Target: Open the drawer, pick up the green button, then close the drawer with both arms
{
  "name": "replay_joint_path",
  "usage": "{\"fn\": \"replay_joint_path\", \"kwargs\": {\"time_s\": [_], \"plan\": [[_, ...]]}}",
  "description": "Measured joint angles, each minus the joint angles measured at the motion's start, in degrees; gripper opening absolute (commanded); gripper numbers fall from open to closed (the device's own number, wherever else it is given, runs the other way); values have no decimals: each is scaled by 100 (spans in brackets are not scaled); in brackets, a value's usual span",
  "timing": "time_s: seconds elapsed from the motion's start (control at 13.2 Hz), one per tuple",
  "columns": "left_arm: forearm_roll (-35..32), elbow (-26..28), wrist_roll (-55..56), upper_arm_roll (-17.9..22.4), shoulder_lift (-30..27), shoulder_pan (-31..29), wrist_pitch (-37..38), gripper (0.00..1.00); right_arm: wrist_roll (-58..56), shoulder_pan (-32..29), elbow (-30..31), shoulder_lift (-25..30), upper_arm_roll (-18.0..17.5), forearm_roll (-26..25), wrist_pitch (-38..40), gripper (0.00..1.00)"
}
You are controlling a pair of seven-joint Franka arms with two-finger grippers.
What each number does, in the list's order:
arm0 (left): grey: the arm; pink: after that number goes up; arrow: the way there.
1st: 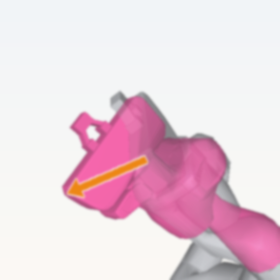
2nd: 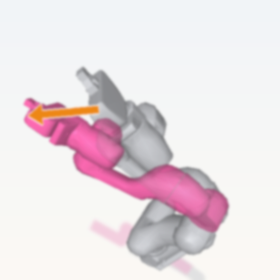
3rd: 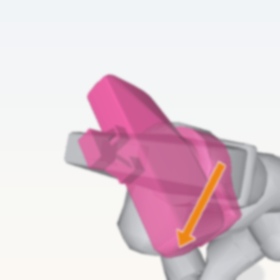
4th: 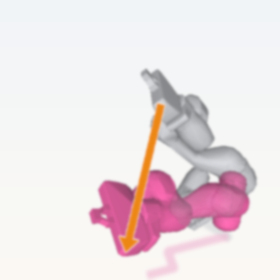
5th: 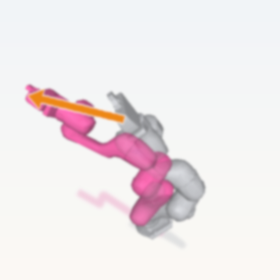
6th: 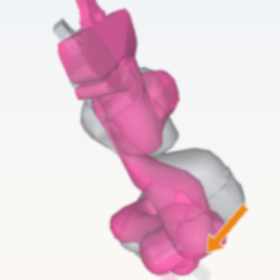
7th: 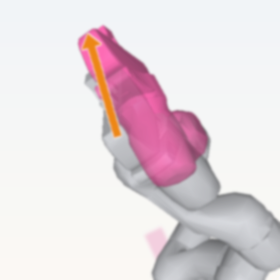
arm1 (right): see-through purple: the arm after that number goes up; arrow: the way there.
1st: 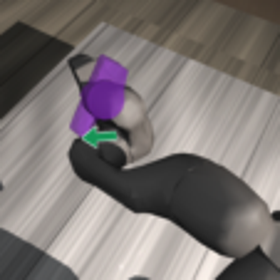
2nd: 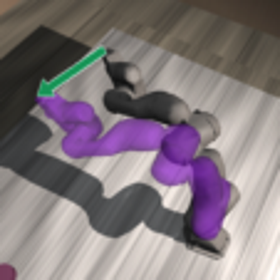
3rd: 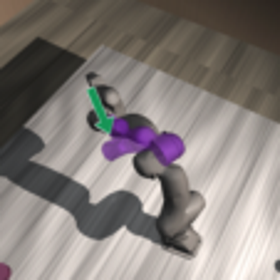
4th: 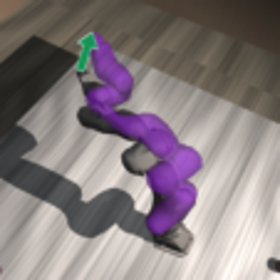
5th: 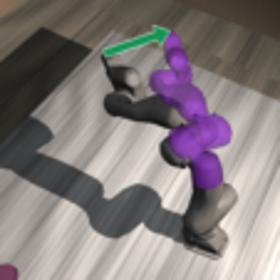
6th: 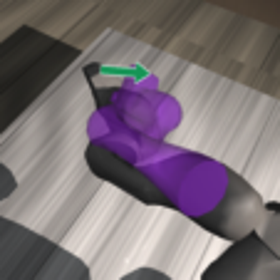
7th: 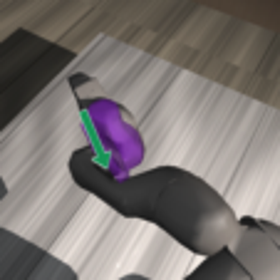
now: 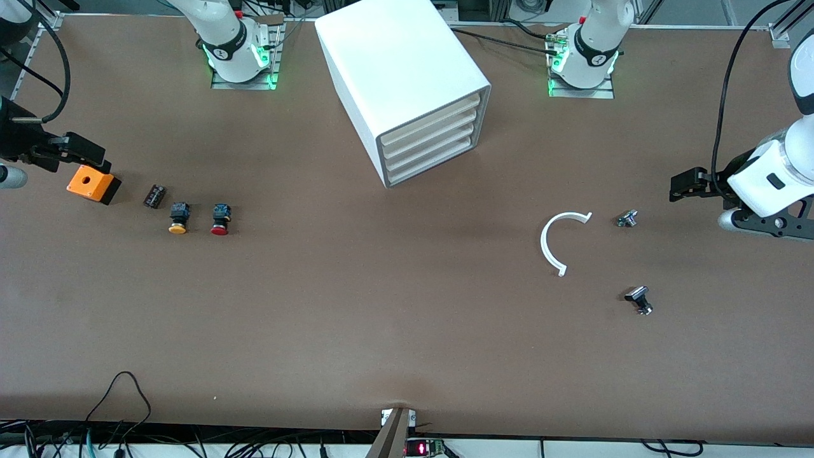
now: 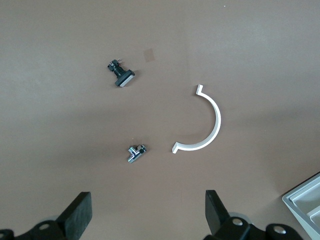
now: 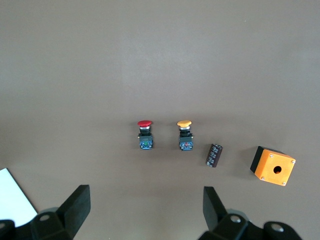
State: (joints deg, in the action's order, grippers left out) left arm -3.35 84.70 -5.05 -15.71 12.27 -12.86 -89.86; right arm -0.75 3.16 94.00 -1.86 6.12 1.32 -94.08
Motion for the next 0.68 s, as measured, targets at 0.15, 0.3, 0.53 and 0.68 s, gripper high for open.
{"fn": "replay_joint_path", "kwargs": {"time_s": [0.15, 0.3, 0.53, 0.68], "plan": [[0, -2, 0, 0, 0, 0, 0, 100, 1, 0, 0, 0, 0, 0, -22, 100], [0, -4, 0, 0, 0, 0, 0, 100, 53, 0, 0, 0, 0, 0, -51, 100], [0, -7, 0, 0, 0, 0, 0, 100, 493, -1, 0, 0, 1, 0, -55, 100], [14, -8, 0, 0, 0, 0, 0, 100, 514, -1, 0, 0, 1, -4, -55, 100]]}}
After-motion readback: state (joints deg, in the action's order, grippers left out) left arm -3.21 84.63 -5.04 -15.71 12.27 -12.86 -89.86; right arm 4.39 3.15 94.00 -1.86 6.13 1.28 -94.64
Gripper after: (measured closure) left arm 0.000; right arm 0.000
